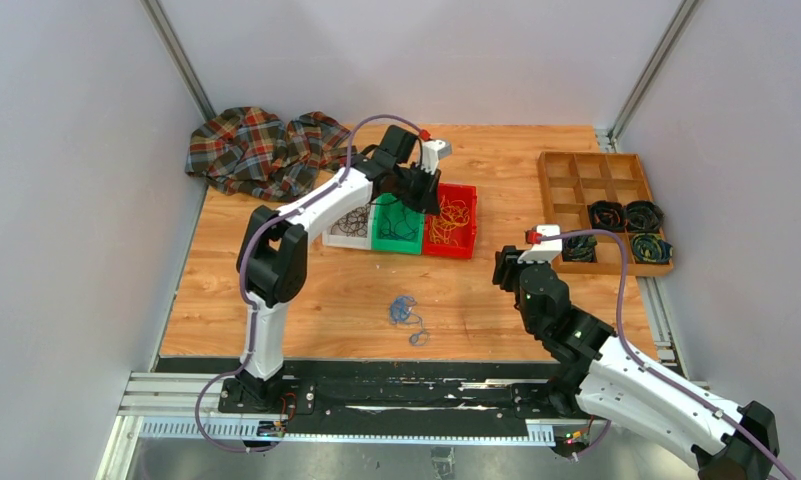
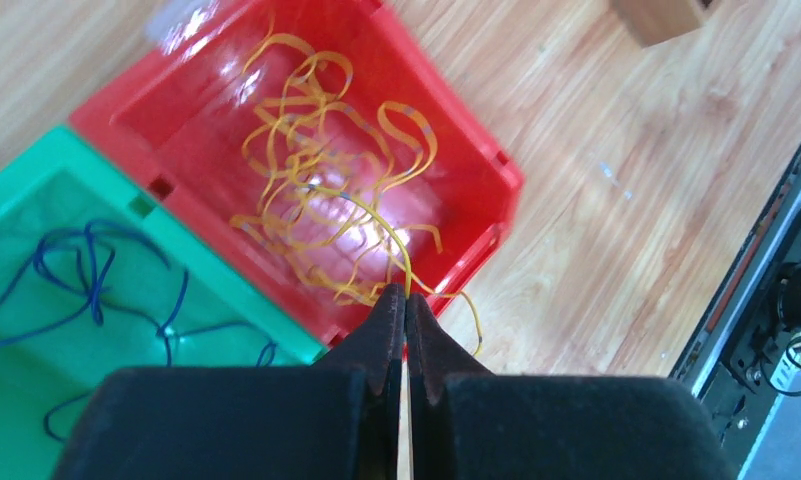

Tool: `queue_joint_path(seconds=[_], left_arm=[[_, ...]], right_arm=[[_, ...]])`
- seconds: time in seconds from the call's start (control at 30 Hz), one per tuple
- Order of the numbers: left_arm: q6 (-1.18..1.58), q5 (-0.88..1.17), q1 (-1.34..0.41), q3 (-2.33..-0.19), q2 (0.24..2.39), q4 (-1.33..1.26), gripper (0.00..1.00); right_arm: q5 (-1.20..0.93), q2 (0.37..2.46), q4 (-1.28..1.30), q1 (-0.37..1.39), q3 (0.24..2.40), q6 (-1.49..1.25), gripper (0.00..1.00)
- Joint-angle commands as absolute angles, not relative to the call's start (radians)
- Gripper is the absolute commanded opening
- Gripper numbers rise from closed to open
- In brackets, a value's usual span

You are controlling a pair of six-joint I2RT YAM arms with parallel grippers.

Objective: Untangle the cables
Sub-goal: Place the cable in the bin.

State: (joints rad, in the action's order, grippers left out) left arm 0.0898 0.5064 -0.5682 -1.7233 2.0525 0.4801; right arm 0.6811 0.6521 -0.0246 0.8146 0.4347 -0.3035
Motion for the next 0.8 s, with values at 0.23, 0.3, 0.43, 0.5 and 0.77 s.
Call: queue_joint_path(seconds=[0.23,0.3,0.43,0.5,0.77], left_arm=[[-0.013,0.351,-0.652,-1.965,2.231,0.461,0.01],[-0.039,0.317,-0.654,-1.961,2.243,0.449,0.01],[-0.13,0.193,-0.669,-1.92,2.246,0.421,0.01],[-0.159,0.144,-0.677,-1.895,2.243,0.395,0.01],[-0.171,0.205,-0.681,-1.91,2.208,0.434,0.53]], right_arm=[[0.731,0.596,-0.009,0.797,0.43,-0.336,0.47],[0.731,0.584,-0.002,0.796,0.424,-0.34,0.47],[0.73,0.569,-0.002,0.796,0.424,-0.34,0.47],[0.726,0.57,-0.004,0.795,0.426,-0.34,0.47],[0.724,0.57,-0.005,0.795,0.429,-0.334,0.46]])
